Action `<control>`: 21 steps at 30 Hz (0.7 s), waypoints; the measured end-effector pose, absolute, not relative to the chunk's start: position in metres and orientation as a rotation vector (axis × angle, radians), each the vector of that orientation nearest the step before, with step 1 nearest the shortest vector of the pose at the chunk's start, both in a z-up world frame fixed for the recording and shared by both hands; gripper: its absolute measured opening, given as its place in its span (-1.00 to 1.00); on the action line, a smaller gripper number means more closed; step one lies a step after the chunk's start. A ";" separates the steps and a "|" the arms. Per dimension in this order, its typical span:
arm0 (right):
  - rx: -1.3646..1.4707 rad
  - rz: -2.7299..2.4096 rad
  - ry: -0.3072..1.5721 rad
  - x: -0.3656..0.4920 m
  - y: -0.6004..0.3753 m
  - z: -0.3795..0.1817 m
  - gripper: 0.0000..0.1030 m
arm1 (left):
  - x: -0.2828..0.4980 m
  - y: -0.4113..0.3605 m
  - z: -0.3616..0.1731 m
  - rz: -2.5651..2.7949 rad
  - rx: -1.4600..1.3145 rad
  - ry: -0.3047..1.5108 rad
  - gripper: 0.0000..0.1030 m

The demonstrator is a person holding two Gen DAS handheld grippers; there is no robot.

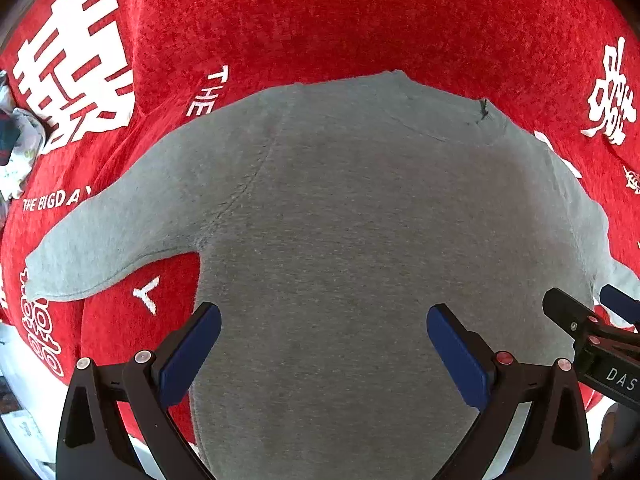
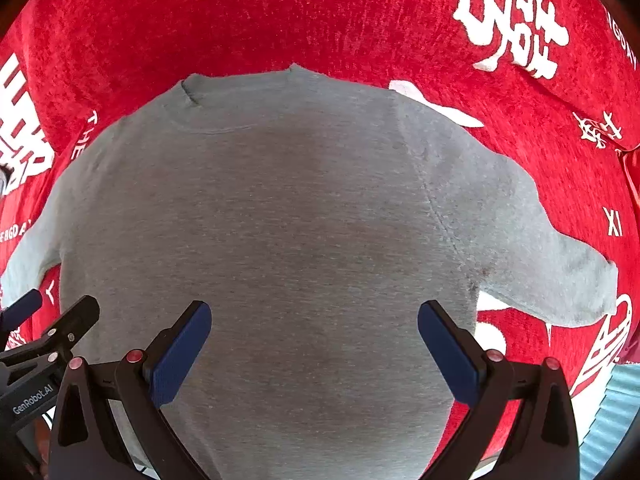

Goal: Fold small clothes

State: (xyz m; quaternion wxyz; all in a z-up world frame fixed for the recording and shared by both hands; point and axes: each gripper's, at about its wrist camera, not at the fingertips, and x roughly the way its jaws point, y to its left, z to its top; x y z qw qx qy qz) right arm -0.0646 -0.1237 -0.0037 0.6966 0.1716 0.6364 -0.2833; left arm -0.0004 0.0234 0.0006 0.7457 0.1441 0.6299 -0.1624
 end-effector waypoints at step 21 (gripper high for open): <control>0.479 -0.254 1.345 0.007 -0.029 -0.011 1.00 | 0.048 0.172 -0.014 -0.233 0.025 1.375 1.00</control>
